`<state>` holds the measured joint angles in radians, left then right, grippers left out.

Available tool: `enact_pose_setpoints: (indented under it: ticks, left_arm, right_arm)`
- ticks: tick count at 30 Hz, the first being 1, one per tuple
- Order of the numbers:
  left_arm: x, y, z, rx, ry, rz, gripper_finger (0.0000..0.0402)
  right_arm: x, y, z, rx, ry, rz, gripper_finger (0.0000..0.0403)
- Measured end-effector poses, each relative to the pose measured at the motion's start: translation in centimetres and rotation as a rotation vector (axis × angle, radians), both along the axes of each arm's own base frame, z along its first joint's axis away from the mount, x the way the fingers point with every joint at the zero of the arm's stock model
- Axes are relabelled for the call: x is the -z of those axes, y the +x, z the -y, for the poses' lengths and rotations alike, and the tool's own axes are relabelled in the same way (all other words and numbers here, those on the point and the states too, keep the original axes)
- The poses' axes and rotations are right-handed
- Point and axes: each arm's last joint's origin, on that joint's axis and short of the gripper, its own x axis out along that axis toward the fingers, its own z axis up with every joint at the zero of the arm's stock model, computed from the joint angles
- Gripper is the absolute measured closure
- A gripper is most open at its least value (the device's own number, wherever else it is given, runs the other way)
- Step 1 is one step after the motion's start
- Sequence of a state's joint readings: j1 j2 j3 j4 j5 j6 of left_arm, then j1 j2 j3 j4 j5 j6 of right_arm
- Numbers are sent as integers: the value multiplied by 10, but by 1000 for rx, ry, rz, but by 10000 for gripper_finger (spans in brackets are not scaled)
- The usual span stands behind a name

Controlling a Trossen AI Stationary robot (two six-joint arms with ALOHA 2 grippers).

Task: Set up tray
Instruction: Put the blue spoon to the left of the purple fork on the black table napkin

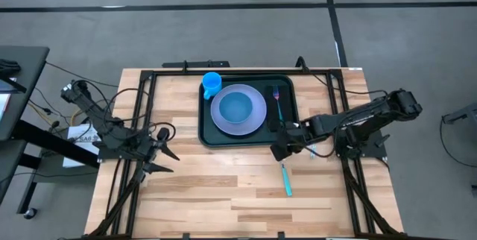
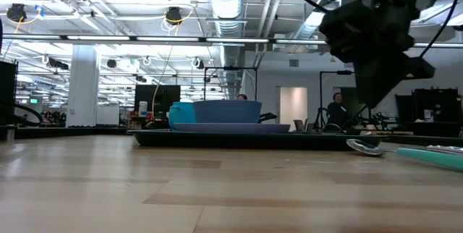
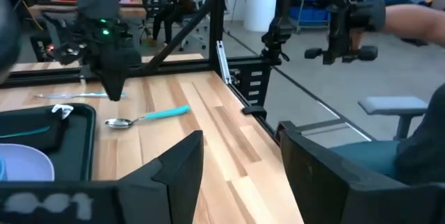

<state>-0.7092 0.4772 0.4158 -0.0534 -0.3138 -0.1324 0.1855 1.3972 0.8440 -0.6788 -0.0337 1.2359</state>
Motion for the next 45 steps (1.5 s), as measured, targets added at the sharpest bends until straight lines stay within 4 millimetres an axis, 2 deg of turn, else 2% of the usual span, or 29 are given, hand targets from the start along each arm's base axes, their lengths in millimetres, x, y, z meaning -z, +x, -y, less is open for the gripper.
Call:
enact_pose_setpoints:
  ticks: [4,7,10,12,16,19,25,30,36,40,45]
  left_arm:
    - [3,0,0,2,20,-21,221]
    - [5,-1,0,1,35,-40,221]
    - [6,-1,0,1,39,-51,221]
    - [6,-1,0,1,39,-53,221]
    - [7,-1,0,2,31,-62,221]
    - [7,-2,1,13,31,-66,221]
    - [8,-4,3,38,38,-72,221]
    - [9,-6,5,46,45,-76,221]
    - [9,-7,6,57,39,-79,221]
    - [9,-7,6,59,37,-79,221]
    - [9,-7,6,58,30,-82,221]
  right_arm:
    - [-10,9,0,-5,38,58,326]
    - [-24,26,-3,-13,50,87,326]
    - [-34,45,-8,-43,31,38,326]
    - [-37,52,-9,-52,4,-76,326]
    - [-31,55,-9,-55,-62,-332,326]
    - [-22,59,-10,-41,-62,-391,326]
    - [-8,69,-17,-46,-22,-385,310]
    - [-8,73,-21,-49,3,-338,272]
    - [-8,68,-29,-46,-9,-374,230]
    - [1,65,-32,-43,-20,-409,228]
    - [13,59,-33,-22,-30,-415,243]
